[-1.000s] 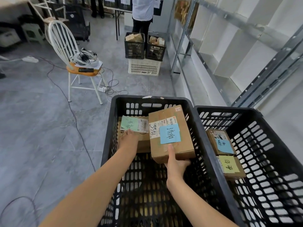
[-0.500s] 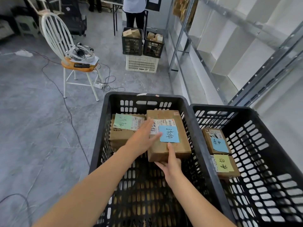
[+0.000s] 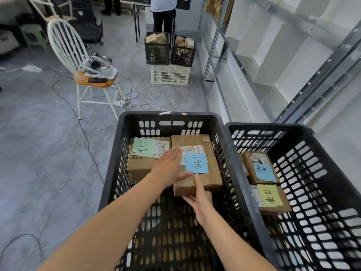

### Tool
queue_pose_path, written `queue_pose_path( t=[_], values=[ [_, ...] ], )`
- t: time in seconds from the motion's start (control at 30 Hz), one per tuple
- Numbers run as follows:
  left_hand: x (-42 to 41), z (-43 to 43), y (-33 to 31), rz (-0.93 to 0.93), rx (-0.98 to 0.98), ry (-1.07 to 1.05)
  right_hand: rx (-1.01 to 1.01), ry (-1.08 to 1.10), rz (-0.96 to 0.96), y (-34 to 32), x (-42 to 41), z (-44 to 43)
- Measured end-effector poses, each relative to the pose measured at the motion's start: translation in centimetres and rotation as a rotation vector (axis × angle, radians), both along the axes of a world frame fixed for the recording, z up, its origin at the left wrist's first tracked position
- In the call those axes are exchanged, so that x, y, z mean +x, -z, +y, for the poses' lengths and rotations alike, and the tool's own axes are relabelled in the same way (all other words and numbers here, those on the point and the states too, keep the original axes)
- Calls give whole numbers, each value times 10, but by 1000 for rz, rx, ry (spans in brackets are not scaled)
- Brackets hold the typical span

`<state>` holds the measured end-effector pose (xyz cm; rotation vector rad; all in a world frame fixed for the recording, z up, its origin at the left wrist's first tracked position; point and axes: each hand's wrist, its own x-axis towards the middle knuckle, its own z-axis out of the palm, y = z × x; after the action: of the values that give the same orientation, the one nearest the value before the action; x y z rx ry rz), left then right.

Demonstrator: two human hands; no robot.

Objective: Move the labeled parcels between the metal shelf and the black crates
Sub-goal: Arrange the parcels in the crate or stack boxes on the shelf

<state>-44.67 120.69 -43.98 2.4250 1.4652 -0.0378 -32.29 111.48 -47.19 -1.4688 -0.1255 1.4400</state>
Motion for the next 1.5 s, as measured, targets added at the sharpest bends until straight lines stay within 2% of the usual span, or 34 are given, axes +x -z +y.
queue_pose_path(
  t=[0.07, 0.13, 0.17, 0.2, 0.27, 0.33, 0.37, 0.43, 0.5, 0.6, 0.77, 0.9, 1.03, 1.33, 1.4, 1.5],
  values=[
    [2, 1, -2, 51, 8, 10, -172, -200, -140, -9, 2, 0],
    [4, 1, -4, 70, 2, 17, -319, -485, -412, -22, 4, -3],
    [5, 1, -5, 68, -16, 19, -296, -558, -601, -26, 5, -4],
    [4, 2, -8, 58, -47, 21, -182, -562, -798, -32, 6, -5],
    [-1, 6, -15, 19, -127, 24, 154, -457, -1102, -46, 9, -2],
    [-6, 11, -23, -5, -190, 23, 383, -420, -1246, -54, 18, 15],
    [-8, 13, -26, -6, -205, 25, 423, -454, -1297, -55, 23, 26],
    [-9, 15, -28, -2, -213, 19, 387, -618, -1369, -48, 32, 47],
    [-8, 15, -25, 4, -208, 10, 266, -818, -1383, -31, 36, 59],
    [-5, 16, -17, 12, -184, 9, 199, -972, -1610, 2, 36, 62],
    [-2, 14, 0, 137, -88, 77, 147, -944, -1683, 30, 31, 60],
    [7, 10, 11, 380, 61, 175, 71, -998, -1682, 45, 27, 61],
    [20, 11, 18, 491, 51, 190, 36, -1018, -1686, 51, 28, 66],
    [32, 40, 6, 531, -14, 250, -34, -1453, -1758, 9, 34, 100],
    [31, 34, 2, 491, -35, 211, -58, -1432, -1679, -7, 33, 101],
    [26, 22, -7, 262, -95, 101, -23, -1167, -1540, -29, 32, 96]
  ],
)
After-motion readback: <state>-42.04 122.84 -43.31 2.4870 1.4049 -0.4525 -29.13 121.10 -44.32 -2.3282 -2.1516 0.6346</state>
